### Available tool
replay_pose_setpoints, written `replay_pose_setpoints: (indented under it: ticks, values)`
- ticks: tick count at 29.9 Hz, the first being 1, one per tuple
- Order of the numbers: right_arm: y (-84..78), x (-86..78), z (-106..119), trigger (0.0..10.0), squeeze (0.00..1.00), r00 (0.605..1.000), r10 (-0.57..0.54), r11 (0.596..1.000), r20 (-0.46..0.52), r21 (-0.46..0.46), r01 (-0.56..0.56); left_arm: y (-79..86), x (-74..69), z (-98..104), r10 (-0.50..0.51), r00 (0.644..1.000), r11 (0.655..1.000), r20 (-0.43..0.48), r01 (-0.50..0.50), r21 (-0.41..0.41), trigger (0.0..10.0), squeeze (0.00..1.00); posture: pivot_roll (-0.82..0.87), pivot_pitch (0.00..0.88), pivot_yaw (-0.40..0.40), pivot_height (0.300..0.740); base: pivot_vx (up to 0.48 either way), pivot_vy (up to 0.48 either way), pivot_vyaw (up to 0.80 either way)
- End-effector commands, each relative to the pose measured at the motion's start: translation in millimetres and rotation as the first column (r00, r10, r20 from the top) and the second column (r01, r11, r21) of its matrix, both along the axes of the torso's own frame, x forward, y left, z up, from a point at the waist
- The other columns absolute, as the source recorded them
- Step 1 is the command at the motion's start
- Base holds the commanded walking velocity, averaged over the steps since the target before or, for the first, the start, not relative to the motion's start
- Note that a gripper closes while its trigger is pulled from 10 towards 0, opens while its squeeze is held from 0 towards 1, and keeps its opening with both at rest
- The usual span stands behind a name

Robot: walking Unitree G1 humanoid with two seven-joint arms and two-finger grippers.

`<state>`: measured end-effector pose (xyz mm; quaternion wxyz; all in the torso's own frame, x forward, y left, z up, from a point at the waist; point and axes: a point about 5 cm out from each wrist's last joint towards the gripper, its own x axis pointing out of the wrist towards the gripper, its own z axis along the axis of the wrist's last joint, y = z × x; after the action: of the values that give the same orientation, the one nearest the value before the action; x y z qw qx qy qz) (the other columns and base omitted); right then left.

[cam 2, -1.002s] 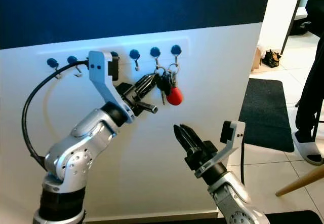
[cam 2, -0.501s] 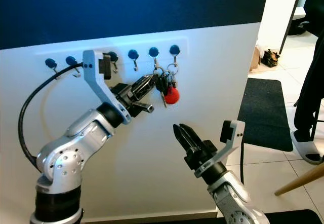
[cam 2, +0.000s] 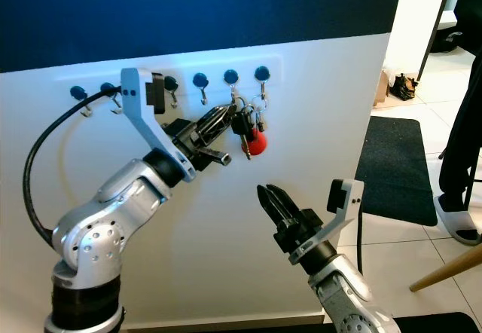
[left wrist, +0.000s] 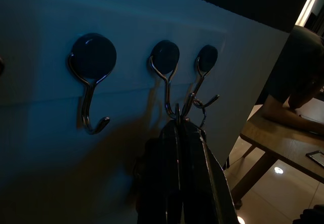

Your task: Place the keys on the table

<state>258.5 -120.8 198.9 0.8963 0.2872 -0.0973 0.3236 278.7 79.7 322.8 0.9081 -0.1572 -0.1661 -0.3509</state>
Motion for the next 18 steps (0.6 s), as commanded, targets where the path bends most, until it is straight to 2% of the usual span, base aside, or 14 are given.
replay_pose_setpoints:
  ticks: [1,5,8,11,14,18]
  values:
    - [2.6,0.5,-2.4,10.0,0.00,1.000,0.015,1.000,-0.012,-0.006,-0.015,3.3,-5.9,15.6,0.016,0.997,1.000,0.075,-0.016,0.005,10.0,0.00,0.11,0.145,0.119,0.740,0.000,0.000,0.00]
    - [3.1,0.9,-2.3,10.0,0.00,1.000,0.017,1.000,-0.012,-0.006,-0.018,-0.7,-2.1,11.4,0.003,0.999,1.000,0.036,-0.003,0.010,10.0,0.00,0.11,0.145,0.120,0.740,0.000,0.000,0.00]
    - [3.3,1.5,-1.9,10.0,0.00,1.000,0.018,1.000,-0.011,-0.005,-0.018,-6.8,11.6,8.4,0.020,0.997,1.000,-0.070,-0.022,-0.018,10.0,0.00,0.11,0.145,0.123,0.740,0.000,0.000,0.00]
    - [3.3,1.4,-2.0,10.0,0.00,1.000,0.017,1.000,-0.011,-0.005,-0.017,-7.7,15.2,10.0,0.022,0.996,0.999,-0.084,-0.025,-0.038,10.0,0.00,0.11,0.145,0.128,0.740,0.000,0.000,0.00]
    - [3.0,-0.6,-2.8,10.0,0.00,1.000,0.011,1.000,-0.013,-0.003,-0.011,-8.0,23.9,19.8,0.025,0.995,0.994,-0.100,-0.036,-0.105,10.0,0.00,0.10,0.146,0.133,0.740,0.000,0.000,0.00]
    - [2.4,-1.4,-3.1,10.0,0.00,1.000,0.005,1.000,-0.014,-0.002,-0.005,-3.8,26.8,24.3,0.030,0.993,0.989,-0.117,-0.046,-0.138,10.0,0.00,0.10,0.147,0.140,0.740,0.000,0.000,0.00]
